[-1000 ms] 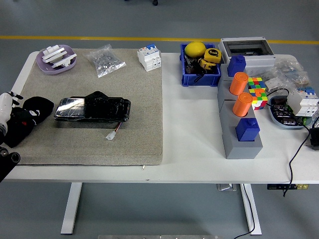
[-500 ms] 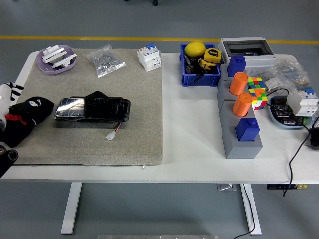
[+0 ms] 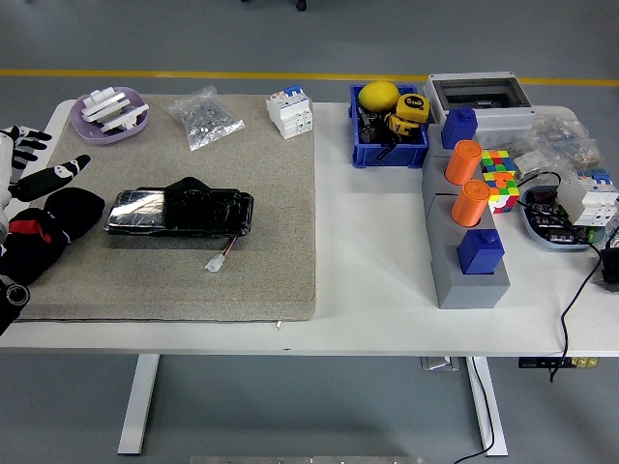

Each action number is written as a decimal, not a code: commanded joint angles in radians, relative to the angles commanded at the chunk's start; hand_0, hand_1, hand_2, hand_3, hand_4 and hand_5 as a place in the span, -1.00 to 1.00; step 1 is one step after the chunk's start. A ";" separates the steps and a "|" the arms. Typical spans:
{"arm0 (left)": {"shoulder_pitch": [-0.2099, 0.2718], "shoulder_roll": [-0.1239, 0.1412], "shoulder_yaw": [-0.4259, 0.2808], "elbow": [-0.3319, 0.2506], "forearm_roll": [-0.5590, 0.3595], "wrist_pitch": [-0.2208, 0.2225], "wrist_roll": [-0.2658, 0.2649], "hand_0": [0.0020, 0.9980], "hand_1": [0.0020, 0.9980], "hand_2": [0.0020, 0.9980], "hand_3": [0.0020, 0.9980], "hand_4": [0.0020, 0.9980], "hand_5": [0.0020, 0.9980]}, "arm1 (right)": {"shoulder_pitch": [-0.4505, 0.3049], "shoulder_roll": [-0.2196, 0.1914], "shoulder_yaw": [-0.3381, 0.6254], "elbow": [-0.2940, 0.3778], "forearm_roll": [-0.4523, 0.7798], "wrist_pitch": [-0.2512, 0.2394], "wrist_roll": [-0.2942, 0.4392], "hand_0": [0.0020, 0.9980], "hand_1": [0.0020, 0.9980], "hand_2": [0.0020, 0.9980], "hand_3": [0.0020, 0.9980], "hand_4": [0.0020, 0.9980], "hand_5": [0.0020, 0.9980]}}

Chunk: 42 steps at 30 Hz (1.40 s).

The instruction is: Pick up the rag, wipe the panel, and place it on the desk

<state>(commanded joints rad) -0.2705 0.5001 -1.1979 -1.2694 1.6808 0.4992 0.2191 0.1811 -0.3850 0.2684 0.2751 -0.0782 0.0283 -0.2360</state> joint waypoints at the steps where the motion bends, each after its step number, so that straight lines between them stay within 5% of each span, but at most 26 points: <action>1: 0.006 -0.001 -0.009 -0.006 -0.016 0.002 -0.013 -0.03 0.12 0.21 0.23 0.85 -0.02 | 0.000 0.001 -0.002 0.000 0.003 0.000 0.001 0.42 0.39 0.39 0.27 1.00 0.07; 12: 0.049 -0.018 -0.067 -0.046 -0.153 0.004 -0.110 -0.02 0.12 0.18 0.20 0.78 -0.12 | 0.001 0.007 -0.015 -0.002 0.018 0.001 0.009 0.43 0.38 0.39 0.27 1.00 0.07; 19: 0.073 -0.049 -0.135 -0.061 -0.396 -0.040 -0.248 -0.03 0.12 0.17 0.19 0.76 -0.18 | -0.001 0.014 -0.024 0.001 0.020 0.003 0.011 0.42 0.38 0.39 0.27 1.00 0.07; 28: 0.085 -0.050 -0.177 -0.075 -0.584 -0.078 -0.317 -0.05 0.11 0.15 0.17 0.74 -0.24 | -0.005 0.017 -0.031 0.000 0.028 0.003 0.015 0.42 0.38 0.39 0.27 1.00 0.07; 42: 0.103 -0.045 -0.182 -0.082 -0.586 -0.084 -0.324 -0.05 0.10 0.14 0.16 0.72 -0.29 | -0.005 0.022 -0.040 0.000 0.033 0.004 0.020 0.42 0.38 0.39 0.27 1.00 0.07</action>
<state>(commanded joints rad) -0.1671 0.4553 -1.3803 -1.3519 1.0953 0.4147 -0.1051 0.1758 -0.3626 0.2281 0.2751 -0.0456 0.0319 -0.2165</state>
